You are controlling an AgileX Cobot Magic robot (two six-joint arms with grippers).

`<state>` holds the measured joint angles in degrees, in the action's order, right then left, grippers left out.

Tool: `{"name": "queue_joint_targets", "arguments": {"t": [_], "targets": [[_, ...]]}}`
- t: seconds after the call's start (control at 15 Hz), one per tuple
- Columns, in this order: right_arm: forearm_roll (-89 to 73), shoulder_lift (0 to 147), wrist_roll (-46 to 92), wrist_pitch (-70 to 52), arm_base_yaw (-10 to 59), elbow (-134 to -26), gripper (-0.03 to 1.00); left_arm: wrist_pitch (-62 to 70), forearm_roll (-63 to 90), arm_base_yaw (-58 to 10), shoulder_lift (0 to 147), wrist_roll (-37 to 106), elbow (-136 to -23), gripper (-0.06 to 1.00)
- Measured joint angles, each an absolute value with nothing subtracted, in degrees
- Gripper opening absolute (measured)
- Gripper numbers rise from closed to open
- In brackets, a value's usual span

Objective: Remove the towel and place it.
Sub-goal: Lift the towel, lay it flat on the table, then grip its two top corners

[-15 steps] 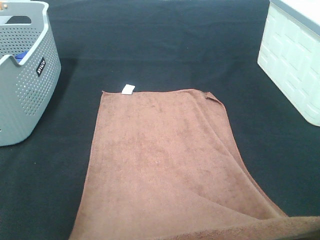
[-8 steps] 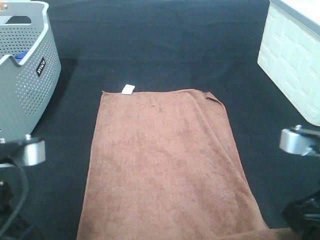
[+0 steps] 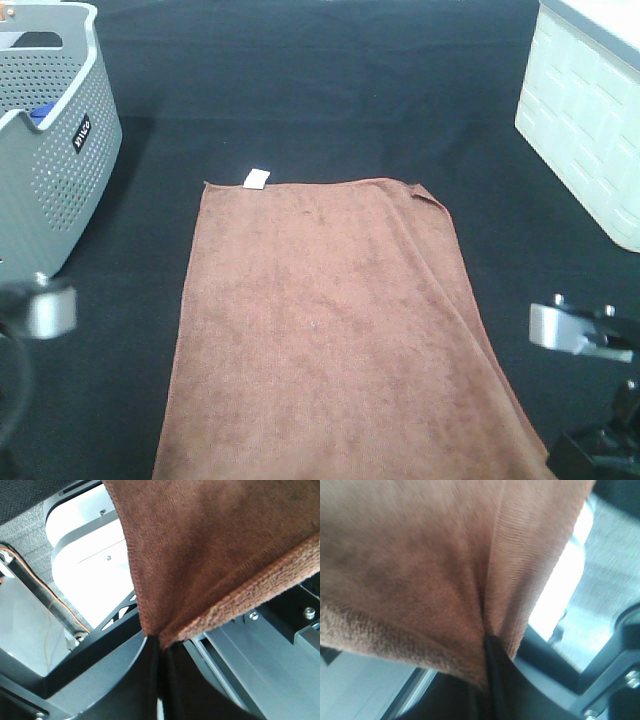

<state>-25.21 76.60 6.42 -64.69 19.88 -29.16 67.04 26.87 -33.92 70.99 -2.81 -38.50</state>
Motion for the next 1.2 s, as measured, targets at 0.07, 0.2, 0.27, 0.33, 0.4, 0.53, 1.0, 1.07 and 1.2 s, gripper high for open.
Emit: {"name": "queue_joint_targets", "arguments": {"t": [0.07, 0.2, 0.27, 0.33, 0.4, 0.53, 1.0, 1.07, 1.2], "targets": [[-26.4, 76.6, 6.9, -65.1, 19.9, -27.7, 0.02, 67.0, 26.9, -33.9, 68.2, -3.7, -38.5, 0.0], [-28.6, 76.6, 9.5, -65.2, 19.9, -27.2, 0.02, 67.4, 26.3, -33.9, 64.1, -4.6, -38.4, 0.0], [-29.1, 76.6, 10.4, -65.1, 19.9, -27.2, 0.02, 67.6, 26.0, -34.3, 63.7, -4.7, -37.8, 0.0], [-29.2, 76.6, 11.1, -65.0, 19.9, -27.2, 0.02, 67.6, 25.4, -35.6, 64.2, -4.6, -36.7, 0.0], [-29.2, 76.9, 11.2, -64.9, 19.9, -27.2, 0.03, 67.6, 24.8, -37.0, 66.0, -4.4, -36.2, 0.0], [-28.9, 78.4, 11.2, -64.7, 19.9, -27.2, 0.03, 67.3, 24.1, -39.8, 71.6, -3.6, -36.3, 0.0], [-24.7, 88.1, 11.2, -61.5, 19.9, -31.5, 0.06, 67.6, 23.0, -44.1, 87.1, -2.0, -40.9, 0.0], [-24.9, 89.6, 11.3, -61.0, 19.9, -31.5, 0.07, 67.7, 23.3, -44.1, 88.1, -2.0, -40.9, 0.0], [-25.4, 91.2, 12.7, -60.4, 19.9, -31.5, 0.13, 68.4, 25.2, -44.1, 89.6, -2.0, -40.9, 0.0]]}}
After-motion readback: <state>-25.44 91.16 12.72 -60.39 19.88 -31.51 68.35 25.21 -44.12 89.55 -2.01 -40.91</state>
